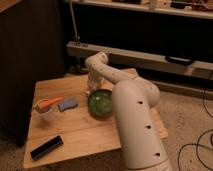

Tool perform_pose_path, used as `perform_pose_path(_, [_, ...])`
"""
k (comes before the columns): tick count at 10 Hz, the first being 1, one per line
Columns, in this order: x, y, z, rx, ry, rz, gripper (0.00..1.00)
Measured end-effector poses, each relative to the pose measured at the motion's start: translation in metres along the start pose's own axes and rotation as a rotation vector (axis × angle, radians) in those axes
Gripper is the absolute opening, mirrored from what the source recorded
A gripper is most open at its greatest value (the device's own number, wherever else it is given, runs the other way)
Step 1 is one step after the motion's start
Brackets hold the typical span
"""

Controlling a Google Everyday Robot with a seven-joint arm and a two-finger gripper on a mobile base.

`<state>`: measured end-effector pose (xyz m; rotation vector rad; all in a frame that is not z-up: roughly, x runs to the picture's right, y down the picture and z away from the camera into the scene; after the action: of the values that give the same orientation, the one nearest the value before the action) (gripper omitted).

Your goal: Place the bottle in the ceramic bowl

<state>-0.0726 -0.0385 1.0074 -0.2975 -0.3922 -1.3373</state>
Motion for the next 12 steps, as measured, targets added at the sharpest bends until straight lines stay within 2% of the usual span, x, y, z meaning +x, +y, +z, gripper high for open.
perform_pose_path(1, [0.000,0.003,-0.002,-0.005,0.001,0.008,0.20])
perform_pose_path(4, [0.008,0.015,-0.038,0.017,0.031,0.030,0.19])
perform_pose_path(7, [0.017,0.023,-0.093,0.070,0.093,0.027,0.19])
perform_pose_path(10, [0.016,0.038,-0.144,0.134,0.131,0.006,0.19])
perform_pose_path(12, [0.006,0.051,-0.166,0.165,0.149,-0.010,0.19])
